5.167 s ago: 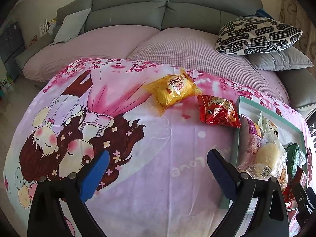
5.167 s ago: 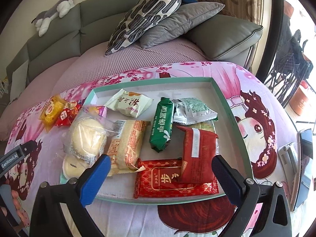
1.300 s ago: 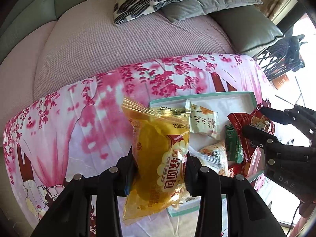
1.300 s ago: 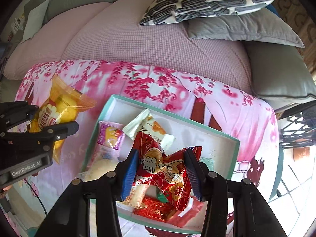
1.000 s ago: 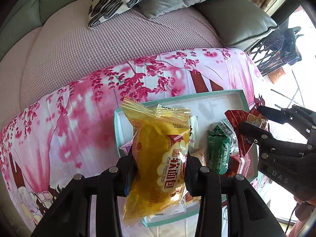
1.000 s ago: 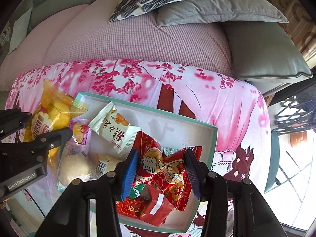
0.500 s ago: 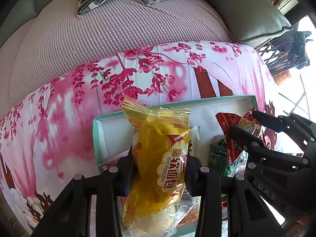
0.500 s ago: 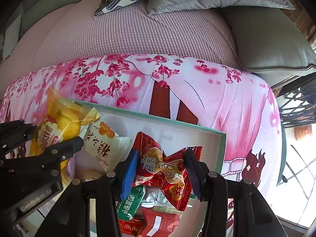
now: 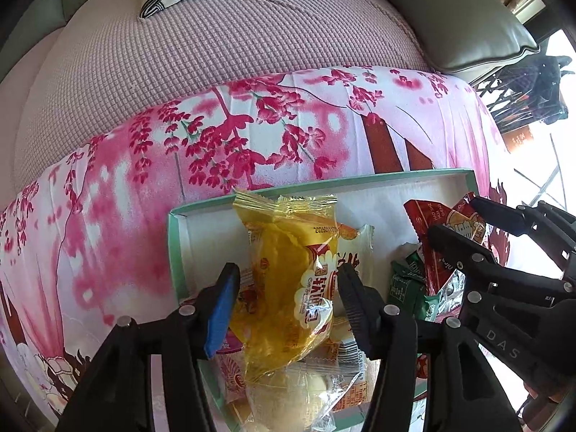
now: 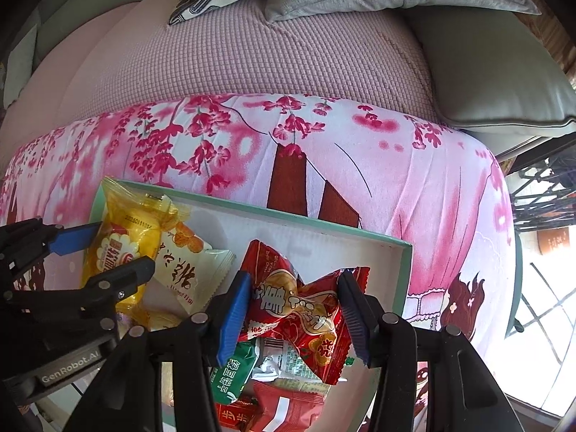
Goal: Organize snacks
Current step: 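Open both grippers and withdraw them from the tray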
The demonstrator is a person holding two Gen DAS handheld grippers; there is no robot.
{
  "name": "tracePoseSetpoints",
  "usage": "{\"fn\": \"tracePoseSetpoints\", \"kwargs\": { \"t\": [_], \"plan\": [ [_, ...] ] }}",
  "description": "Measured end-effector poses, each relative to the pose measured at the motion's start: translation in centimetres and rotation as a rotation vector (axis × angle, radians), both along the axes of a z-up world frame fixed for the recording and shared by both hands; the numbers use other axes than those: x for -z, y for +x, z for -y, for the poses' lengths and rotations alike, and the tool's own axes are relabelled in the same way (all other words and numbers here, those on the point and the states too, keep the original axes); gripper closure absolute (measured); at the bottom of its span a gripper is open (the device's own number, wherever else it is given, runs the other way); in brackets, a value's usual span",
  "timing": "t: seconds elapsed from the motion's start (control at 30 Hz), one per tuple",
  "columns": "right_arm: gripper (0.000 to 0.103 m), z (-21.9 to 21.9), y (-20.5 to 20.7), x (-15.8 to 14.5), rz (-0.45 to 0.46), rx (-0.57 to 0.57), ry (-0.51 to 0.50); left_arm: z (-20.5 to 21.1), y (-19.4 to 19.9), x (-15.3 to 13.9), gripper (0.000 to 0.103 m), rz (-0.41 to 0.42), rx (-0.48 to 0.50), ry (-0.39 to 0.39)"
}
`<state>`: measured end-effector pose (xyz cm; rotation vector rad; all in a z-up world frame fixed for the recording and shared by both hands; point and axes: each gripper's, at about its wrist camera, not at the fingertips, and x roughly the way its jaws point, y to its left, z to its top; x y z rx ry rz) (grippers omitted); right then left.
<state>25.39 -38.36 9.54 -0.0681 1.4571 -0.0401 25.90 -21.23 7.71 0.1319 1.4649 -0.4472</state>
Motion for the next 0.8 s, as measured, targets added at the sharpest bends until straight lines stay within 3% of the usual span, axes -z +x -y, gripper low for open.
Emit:
{"fn": "tracePoseSetpoints", "kwargs": {
  "t": [0.2, 0.27, 0.37, 0.47, 0.63, 0.8],
  "plan": [
    [0.039, -0.1, -0.8, -1.0, -0.013, 0.000, 0.004, -1.9, -0.6, -1.4, 0.042, 0.017, -0.020, -0.002],
    [0.037, -0.2, -1.2, -1.5, -0.008, -0.003, 0.005, -2.7, -1.1, -1.8, 0.029, 0.024, -0.034, -0.005],
    [0.035, -0.7, -2.2, -2.3, -0.004, -0.012, 0.005, -3.9, -2.3, -2.3, 0.028, 0.035, -0.053, -0.011],
    [0.034, -1.4, -3.6, -2.9, 0.008, -0.034, -0.006, -5.1, -3.8, -2.7, 0.021, 0.058, -0.075, -0.011],
    [0.033, -2.9, -6.9, -3.9, 0.050, -0.046, 0.010, -7.2, -7.0, -3.5, 0.019, 0.103, -0.118, -0.022],
    [0.033, -4.6, -10.1, -4.8, 0.107, -0.056, 0.011, -9.2, -10.3, -4.5, 0.012, 0.175, -0.149, -0.011]
  ]
}}
